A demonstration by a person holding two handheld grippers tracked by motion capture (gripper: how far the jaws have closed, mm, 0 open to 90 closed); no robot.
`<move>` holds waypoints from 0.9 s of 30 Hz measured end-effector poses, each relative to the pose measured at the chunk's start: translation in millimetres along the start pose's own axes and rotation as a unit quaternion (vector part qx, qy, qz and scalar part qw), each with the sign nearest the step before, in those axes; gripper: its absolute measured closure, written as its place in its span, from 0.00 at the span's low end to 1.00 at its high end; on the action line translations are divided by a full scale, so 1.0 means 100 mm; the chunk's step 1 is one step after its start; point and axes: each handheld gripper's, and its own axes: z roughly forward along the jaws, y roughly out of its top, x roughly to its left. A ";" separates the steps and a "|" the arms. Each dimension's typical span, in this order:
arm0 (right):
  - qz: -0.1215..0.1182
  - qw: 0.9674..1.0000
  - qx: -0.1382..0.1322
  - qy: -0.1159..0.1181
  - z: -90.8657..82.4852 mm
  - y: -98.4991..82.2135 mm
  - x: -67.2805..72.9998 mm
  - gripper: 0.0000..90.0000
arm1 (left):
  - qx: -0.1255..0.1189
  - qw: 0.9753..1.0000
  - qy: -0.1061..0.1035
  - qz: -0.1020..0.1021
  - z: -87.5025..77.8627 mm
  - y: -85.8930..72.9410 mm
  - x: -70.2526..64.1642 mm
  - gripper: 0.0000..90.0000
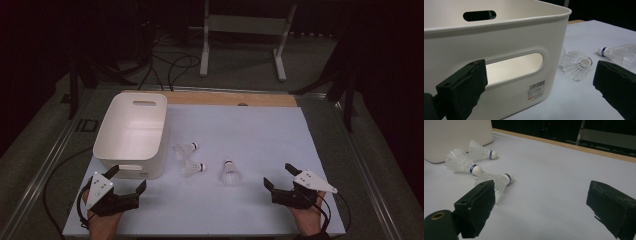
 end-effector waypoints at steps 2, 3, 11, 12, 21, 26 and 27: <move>0.001 1.000 -0.001 -0.001 0.00 0.00 -0.01 0.09 | -0.002 1.000 0.001 0.001 0.00 0.00 -0.01 0.00; 0.002 1.000 -0.002 -0.001 0.00 0.00 -0.01 0.09 | -0.001 1.000 -0.001 0.001 0.01 0.00 -0.01 0.00; 0.006 1.000 0.003 0.003 0.03 0.01 0.02 0.09 | 0.007 1.000 -0.005 0.004 0.03 -0.01 -0.03 0.00; 0.005 1.000 0.003 0.006 0.04 0.01 0.02 0.09 | 0.008 1.000 -0.005 0.004 0.03 -0.01 -0.03 0.00; 0.004 1.000 0.006 0.007 0.07 0.04 0.03 0.09 | 0.012 1.000 -0.005 0.004 0.05 -0.02 -0.03 0.00; 0.003 1.000 0.008 0.006 0.07 0.04 0.02 0.09 | 0.013 1.000 -0.008 0.007 0.05 -0.02 -0.04 0.00; 0.003 1.000 0.007 0.006 0.08 0.04 0.03 0.09 | 0.014 1.000 -0.008 0.006 0.05 -0.02 -0.04 0.00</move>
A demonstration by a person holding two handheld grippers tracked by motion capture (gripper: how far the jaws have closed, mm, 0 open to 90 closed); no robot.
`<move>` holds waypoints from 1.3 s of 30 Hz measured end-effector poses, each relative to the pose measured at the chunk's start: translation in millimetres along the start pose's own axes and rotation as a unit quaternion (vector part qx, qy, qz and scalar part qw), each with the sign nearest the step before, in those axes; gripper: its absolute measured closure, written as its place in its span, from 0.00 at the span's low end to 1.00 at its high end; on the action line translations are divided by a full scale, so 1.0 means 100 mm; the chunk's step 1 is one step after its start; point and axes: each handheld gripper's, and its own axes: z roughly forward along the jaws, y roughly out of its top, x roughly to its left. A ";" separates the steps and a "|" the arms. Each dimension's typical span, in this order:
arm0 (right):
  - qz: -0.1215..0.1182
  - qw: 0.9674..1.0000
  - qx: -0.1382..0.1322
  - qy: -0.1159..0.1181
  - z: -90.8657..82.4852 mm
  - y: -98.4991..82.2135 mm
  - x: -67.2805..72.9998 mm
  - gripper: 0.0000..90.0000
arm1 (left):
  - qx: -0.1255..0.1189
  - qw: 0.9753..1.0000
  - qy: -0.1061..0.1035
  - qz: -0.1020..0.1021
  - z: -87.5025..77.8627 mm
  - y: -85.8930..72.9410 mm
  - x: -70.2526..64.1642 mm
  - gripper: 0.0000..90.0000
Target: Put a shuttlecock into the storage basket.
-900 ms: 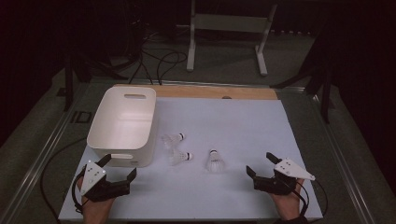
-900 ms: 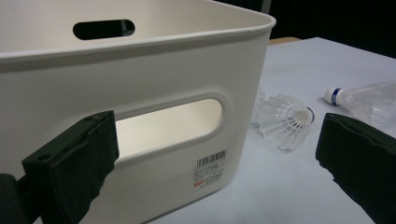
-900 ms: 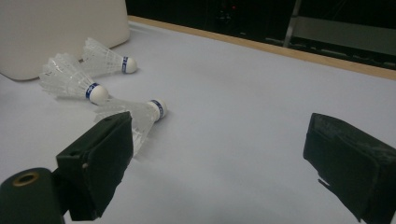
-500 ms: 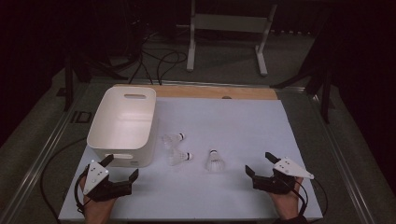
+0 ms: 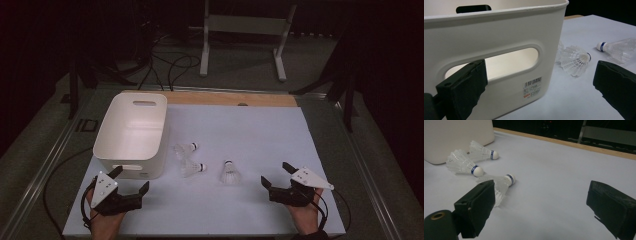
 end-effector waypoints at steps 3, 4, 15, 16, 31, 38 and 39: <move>0.003 1.000 0.001 0.000 0.00 0.00 0.01 0.09 | 0.000 1.000 0.000 0.000 0.00 0.00 0.00 0.00; 0.003 1.000 0.003 0.000 0.00 0.00 0.00 0.09 | -0.001 1.000 0.000 0.000 0.00 0.00 0.00 0.00; 0.001 1.000 0.005 0.004 0.03 0.02 0.02 0.09 | 0.000 1.000 0.001 0.000 0.00 0.00 -0.01 0.00; 0.002 1.000 0.006 0.006 0.04 0.03 0.02 0.09 | 0.000 1.000 0.002 0.000 0.00 0.00 -0.01 0.00; -0.008 1.000 0.015 0.021 0.16 0.10 0.10 0.08 | 0.006 1.000 0.005 0.002 0.01 0.00 -0.02 0.00; -0.011 0.999 0.018 0.031 0.22 0.13 0.13 0.08 | 0.005 1.000 0.006 0.003 0.02 0.00 -0.02 0.00; -0.009 0.999 0.018 0.030 0.24 0.13 0.14 0.08 | 0.005 1.000 0.006 0.003 0.02 0.00 -0.02 0.00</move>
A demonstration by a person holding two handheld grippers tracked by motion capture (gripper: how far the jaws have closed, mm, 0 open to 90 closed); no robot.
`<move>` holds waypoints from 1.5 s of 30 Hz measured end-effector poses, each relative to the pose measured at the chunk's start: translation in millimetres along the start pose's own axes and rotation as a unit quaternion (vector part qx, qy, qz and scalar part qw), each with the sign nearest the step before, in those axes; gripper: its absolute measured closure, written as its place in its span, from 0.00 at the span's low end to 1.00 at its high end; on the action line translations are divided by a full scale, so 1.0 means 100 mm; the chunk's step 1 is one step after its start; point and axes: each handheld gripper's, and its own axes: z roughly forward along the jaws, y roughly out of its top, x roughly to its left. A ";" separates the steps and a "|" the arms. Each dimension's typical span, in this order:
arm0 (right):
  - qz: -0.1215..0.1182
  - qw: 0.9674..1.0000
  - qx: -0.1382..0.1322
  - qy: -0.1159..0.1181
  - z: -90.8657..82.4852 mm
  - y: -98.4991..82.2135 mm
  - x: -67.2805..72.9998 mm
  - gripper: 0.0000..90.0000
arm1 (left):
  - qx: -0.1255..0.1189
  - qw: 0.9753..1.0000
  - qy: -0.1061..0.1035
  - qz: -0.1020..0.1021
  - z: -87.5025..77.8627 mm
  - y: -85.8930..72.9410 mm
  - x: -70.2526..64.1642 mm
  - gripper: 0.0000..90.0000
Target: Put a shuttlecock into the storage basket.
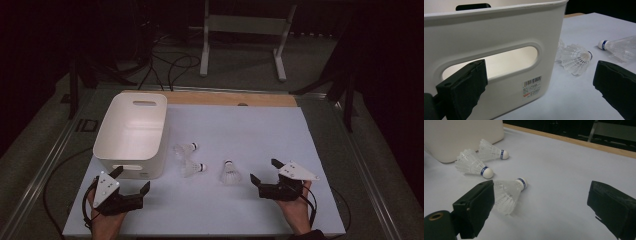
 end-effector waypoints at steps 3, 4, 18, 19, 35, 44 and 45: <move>0.000 1.000 0.002 0.001 0.02 0.00 0.00 0.08 | 0.000 1.000 0.000 0.000 0.00 0.00 0.00 0.00; -0.001 1.000 0.003 0.002 0.03 0.00 0.01 0.08 | 0.000 1.000 0.000 0.000 0.00 0.00 0.00 0.00; -0.003 1.000 0.016 0.010 0.16 0.00 0.06 0.08 | 0.001 1.000 0.001 0.000 0.01 0.00 -0.01 0.00; -0.005 1.000 0.018 0.011 0.17 0.00 0.06 0.08 | 0.001 1.000 0.000 0.000 0.01 0.00 0.00 0.00; -0.016 0.999 0.036 0.021 0.30 -0.01 0.12 0.08 | 0.001 1.000 0.000 -0.001 0.01 0.00 -0.01 0.00; -0.016 0.998 0.054 0.025 0.37 -0.01 0.14 0.08 | 0.002 1.000 0.004 0.001 0.01 0.00 -0.01 0.00; -0.019 0.998 0.055 0.024 0.38 -0.01 0.13 0.08 | 0.002 1.000 0.004 0.000 0.01 0.00 -0.01 0.00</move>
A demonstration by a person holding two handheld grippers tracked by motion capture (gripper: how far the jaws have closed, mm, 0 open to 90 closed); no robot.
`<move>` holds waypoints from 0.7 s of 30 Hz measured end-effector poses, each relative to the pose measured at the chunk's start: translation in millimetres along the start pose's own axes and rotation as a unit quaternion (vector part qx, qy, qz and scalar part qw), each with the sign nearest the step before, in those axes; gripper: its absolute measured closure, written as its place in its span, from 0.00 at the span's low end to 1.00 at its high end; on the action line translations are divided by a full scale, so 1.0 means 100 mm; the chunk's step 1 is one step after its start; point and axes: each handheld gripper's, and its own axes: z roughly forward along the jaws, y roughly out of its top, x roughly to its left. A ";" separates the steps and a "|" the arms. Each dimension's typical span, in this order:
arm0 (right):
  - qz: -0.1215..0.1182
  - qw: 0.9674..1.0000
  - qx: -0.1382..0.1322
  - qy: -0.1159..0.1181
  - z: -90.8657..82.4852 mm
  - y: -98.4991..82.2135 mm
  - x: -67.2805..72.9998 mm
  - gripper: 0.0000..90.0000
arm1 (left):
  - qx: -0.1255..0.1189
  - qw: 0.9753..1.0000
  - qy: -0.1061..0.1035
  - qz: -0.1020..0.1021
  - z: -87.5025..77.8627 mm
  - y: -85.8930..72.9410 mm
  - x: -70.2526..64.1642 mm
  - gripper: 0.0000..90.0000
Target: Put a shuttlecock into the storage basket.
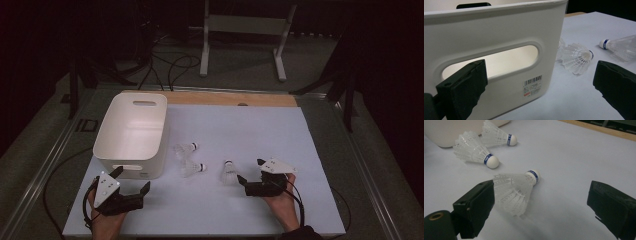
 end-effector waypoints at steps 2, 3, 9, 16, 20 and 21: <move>0.000 1.000 0.002 0.000 0.01 0.01 0.00 0.08 | 0.001 1.000 0.001 0.001 0.00 0.00 0.00 0.00; -0.001 1.000 0.003 -0.001 0.02 0.01 0.00 0.08 | 0.001 1.000 0.001 0.000 0.00 0.00 0.00 0.00; -0.009 1.000 0.003 0.002 0.07 0.03 0.00 0.08 | 0.002 1.000 0.002 0.001 0.01 0.00 -0.01 0.00; -0.017 1.000 0.012 0.006 0.14 0.06 0.01 0.09 | 0.001 1.000 0.003 0.002 0.01 0.00 -0.01 0.00; -0.018 1.000 0.018 0.010 0.20 0.07 0.01 0.09 | 0.001 1.000 0.002 0.002 0.01 0.00 0.00 0.00; -0.017 1.000 0.020 0.011 0.22 0.07 0.01 0.09 | 0.000 1.000 0.002 0.001 0.01 0.00 0.00 0.00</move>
